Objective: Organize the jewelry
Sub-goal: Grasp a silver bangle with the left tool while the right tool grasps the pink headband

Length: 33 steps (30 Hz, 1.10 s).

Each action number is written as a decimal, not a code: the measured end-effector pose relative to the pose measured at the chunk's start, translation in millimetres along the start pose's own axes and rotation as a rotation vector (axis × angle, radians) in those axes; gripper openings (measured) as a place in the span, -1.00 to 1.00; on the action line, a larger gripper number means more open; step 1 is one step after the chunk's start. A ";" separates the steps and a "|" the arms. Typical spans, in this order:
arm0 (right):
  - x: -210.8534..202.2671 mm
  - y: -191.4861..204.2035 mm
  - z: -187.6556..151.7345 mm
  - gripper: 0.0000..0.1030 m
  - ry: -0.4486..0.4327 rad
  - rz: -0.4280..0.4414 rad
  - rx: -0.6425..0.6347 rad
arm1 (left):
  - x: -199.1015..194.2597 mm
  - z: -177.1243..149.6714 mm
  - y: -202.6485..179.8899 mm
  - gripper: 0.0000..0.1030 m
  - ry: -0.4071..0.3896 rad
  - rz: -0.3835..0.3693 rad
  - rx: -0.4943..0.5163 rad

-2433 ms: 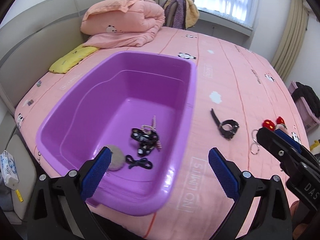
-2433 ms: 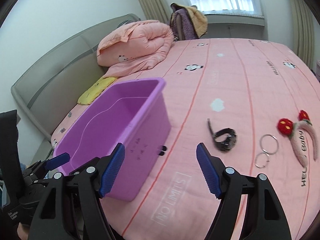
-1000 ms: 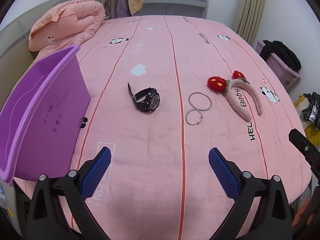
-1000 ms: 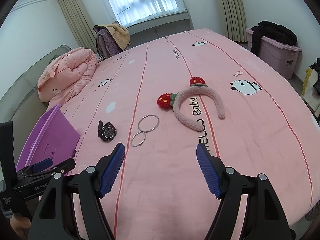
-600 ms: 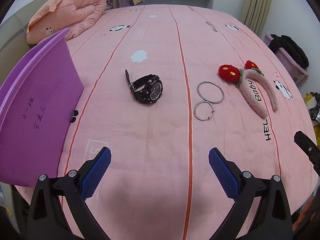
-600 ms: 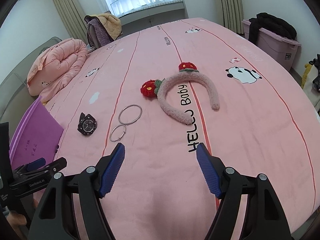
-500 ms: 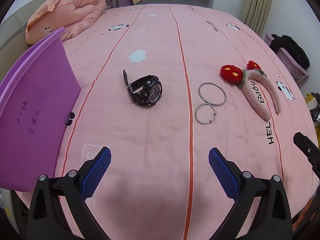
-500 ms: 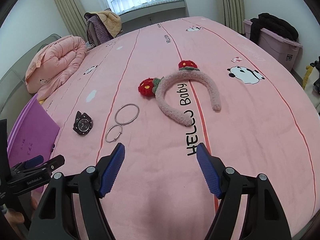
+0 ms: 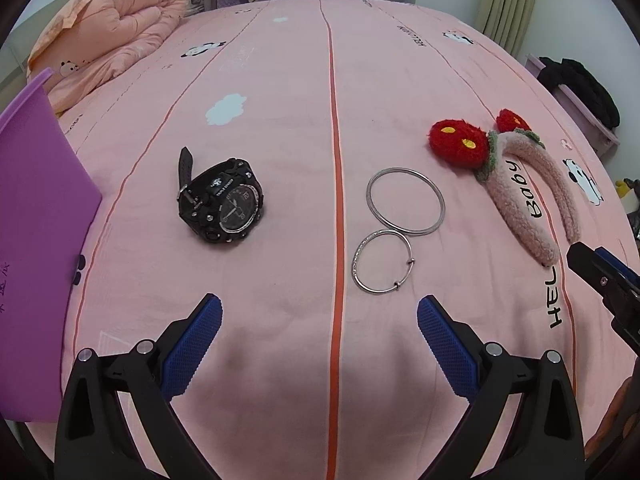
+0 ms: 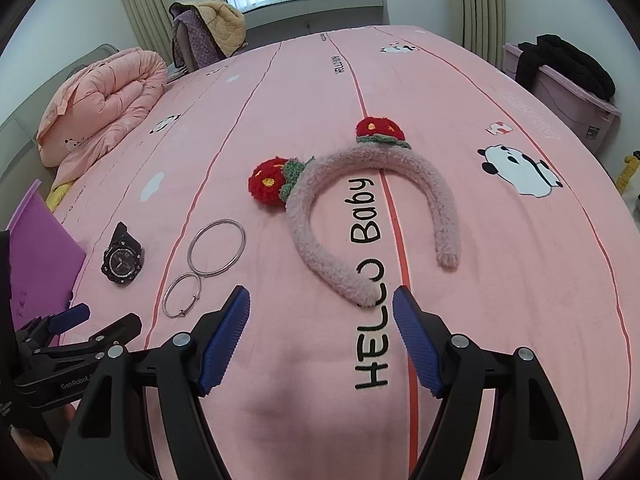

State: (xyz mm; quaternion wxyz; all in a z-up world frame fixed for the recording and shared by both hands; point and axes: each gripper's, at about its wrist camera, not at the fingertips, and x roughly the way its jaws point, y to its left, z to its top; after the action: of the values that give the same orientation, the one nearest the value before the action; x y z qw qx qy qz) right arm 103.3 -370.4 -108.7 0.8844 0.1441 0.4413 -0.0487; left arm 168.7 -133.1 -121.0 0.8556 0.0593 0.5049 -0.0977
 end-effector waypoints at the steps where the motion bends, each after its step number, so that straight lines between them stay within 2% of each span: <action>1: 4.7 -1.0 2.2 0.37 0.005 0.005 -0.002 | 3.7 1.0 -1.6 0.87 0.005 -0.003 0.002; 6: 29.6 -3.6 12.7 0.37 0.032 0.007 -0.036 | 22.8 4.1 -14.0 0.87 0.028 0.011 0.026; 11: 46.3 -4.6 16.9 0.37 0.047 0.009 -0.052 | 38.2 7.5 -19.6 0.87 0.057 0.006 0.009; 18: 65.4 -7.5 24.3 0.37 0.058 -0.004 -0.067 | 53.6 12.9 -32.4 0.87 0.065 0.017 0.031; 33: 101.4 0.4 42.9 0.37 0.086 -0.061 -0.135 | 66.5 16.7 -36.2 0.89 0.021 0.020 0.002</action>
State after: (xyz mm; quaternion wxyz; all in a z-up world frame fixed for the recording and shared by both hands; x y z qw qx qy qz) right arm 197.6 -378.7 -164.8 0.8704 0.0724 0.4854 -0.0394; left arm 206.1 -178.8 -171.2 0.8511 0.0662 0.5132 -0.0890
